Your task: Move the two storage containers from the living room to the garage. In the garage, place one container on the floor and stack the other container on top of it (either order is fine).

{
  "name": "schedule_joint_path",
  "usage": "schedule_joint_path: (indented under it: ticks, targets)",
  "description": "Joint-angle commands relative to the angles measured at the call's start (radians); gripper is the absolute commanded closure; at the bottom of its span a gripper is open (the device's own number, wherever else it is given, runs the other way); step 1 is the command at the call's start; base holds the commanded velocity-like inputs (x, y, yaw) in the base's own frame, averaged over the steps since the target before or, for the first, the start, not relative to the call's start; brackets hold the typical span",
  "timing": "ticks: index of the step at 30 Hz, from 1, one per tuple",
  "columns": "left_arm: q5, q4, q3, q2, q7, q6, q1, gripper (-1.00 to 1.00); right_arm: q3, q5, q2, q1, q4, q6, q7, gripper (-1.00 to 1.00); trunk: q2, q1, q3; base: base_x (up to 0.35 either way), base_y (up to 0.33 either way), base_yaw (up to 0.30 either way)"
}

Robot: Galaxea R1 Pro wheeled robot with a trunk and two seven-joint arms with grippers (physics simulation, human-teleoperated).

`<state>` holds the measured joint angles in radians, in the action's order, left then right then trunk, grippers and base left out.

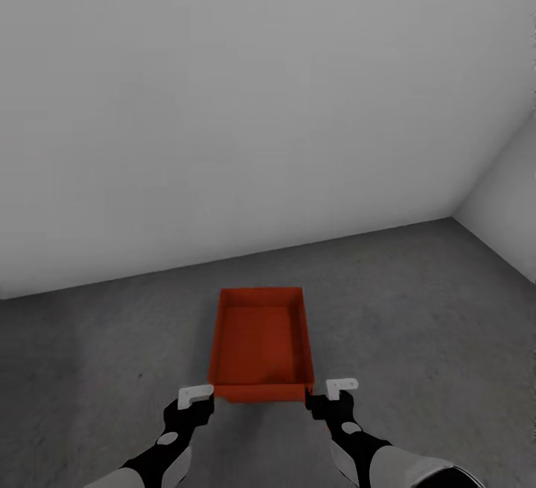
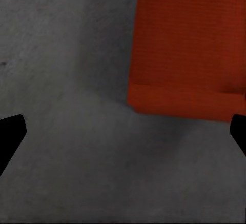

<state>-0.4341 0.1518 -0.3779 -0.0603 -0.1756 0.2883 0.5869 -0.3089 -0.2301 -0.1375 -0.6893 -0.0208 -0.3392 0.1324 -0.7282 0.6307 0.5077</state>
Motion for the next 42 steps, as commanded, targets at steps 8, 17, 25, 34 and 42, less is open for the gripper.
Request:
schedule_joint_path:
  ticks: [8,17,25,34,42]
  targets:
    - [-0.006,0.0,-0.009,0.0,-0.005,0.003,0.001,-1.0,-0.009,-0.008,-0.001,-0.001,-0.002,-0.004,0.003,-1.0,-0.001,0.0,0.001,-0.347,0.0,0.0]
    - [-0.006,0.0,-0.009,0.0,-0.005,0.003,0.001,-1.0,-0.009,-0.008,-0.001,-0.001,-0.002,-0.004,0.003,-1.0,-0.001,0.0,0.001,-0.347,0.0,0.0]
    - [-0.006,0.001,-0.009,0.0,-0.005,0.003,0.001,-1.0,-0.009,-0.008,-0.001,-0.001,-0.002,-0.004,0.003,-1.0,-0.001,0.0,0.001,-0.347,0.0,0.0]
    - [-0.003,0.001,-0.009,0.018,0.001,0.002,0.002,-1.0,-0.008,-0.005,0.01,-0.007,-0.003,-0.002,0.005,-1.0,-0.001,0.0,0.001,-0.139,0.0,0.0]
    - [-0.016,-0.02,-0.009,0.144,0.01,-0.002,0.002,-1.0,-0.007,-0.005,0.019,-0.009,-0.008,0.001,0.004,-1.0,-0.001,0.0,0.001,-0.006,0.0,0.0]
